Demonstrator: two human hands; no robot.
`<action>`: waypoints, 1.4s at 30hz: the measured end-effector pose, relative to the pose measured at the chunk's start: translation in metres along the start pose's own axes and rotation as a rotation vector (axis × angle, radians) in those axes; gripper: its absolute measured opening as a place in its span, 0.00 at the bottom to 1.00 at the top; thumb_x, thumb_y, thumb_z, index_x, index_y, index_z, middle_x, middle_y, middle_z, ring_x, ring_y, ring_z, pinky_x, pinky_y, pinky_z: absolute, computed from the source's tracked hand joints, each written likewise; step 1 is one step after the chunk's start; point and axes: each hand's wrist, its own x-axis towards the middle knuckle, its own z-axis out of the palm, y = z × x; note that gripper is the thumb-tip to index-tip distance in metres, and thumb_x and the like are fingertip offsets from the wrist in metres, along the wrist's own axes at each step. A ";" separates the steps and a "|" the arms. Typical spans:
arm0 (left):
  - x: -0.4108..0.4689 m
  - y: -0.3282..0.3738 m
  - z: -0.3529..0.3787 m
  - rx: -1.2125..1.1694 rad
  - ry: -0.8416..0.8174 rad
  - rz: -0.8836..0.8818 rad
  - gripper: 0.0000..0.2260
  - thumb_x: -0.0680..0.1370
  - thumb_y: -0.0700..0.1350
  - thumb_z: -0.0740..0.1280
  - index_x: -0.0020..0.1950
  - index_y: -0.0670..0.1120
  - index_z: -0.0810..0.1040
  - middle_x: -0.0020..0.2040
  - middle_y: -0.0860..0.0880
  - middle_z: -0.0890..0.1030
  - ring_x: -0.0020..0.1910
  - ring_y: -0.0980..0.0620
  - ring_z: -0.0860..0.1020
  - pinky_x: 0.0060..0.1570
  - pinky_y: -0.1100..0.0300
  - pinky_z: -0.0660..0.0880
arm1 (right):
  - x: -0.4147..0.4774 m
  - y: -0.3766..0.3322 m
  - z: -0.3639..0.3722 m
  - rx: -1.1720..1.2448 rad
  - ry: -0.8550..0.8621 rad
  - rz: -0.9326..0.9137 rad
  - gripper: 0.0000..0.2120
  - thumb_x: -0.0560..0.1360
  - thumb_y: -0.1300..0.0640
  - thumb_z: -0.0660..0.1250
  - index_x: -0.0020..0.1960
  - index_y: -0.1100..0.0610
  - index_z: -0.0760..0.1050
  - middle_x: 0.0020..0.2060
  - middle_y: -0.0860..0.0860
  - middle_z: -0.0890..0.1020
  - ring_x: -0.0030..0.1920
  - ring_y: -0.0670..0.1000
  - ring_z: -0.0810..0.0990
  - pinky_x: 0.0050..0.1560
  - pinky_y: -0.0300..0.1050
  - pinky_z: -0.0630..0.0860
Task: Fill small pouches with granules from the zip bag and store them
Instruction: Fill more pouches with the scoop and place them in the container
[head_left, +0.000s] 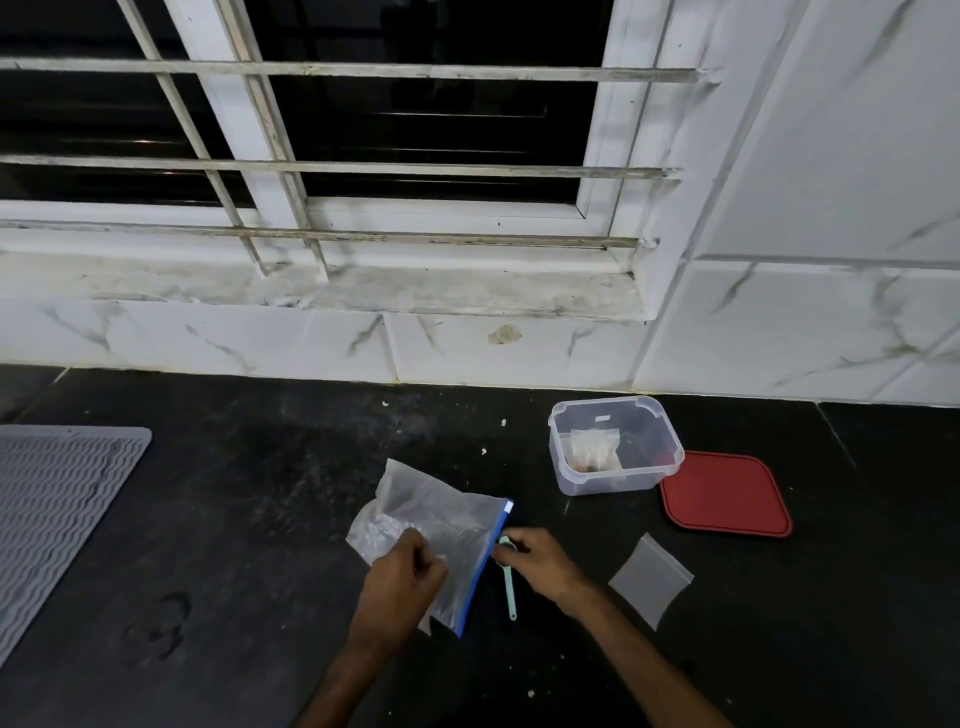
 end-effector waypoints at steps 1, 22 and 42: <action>0.001 0.002 0.001 -0.017 0.000 0.000 0.03 0.78 0.46 0.67 0.46 0.50 0.74 0.41 0.51 0.81 0.41 0.55 0.81 0.45 0.53 0.81 | 0.000 -0.002 0.000 0.044 0.002 0.019 0.07 0.77 0.53 0.67 0.52 0.49 0.82 0.40 0.45 0.83 0.38 0.39 0.79 0.40 0.36 0.75; 0.010 0.092 0.138 0.630 -0.220 0.361 0.14 0.83 0.50 0.57 0.65 0.45 0.71 0.57 0.44 0.81 0.53 0.44 0.81 0.53 0.50 0.75 | 0.017 -0.079 -0.044 0.249 0.079 -0.036 0.05 0.74 0.51 0.70 0.45 0.51 0.82 0.25 0.43 0.70 0.27 0.43 0.62 0.26 0.37 0.56; 0.002 0.075 0.005 0.427 0.327 0.098 0.28 0.71 0.63 0.71 0.60 0.48 0.67 0.57 0.49 0.77 0.55 0.47 0.79 0.44 0.53 0.76 | 0.002 -0.094 -0.041 0.324 0.055 -0.095 0.09 0.75 0.49 0.69 0.49 0.52 0.84 0.24 0.44 0.66 0.26 0.43 0.61 0.26 0.37 0.56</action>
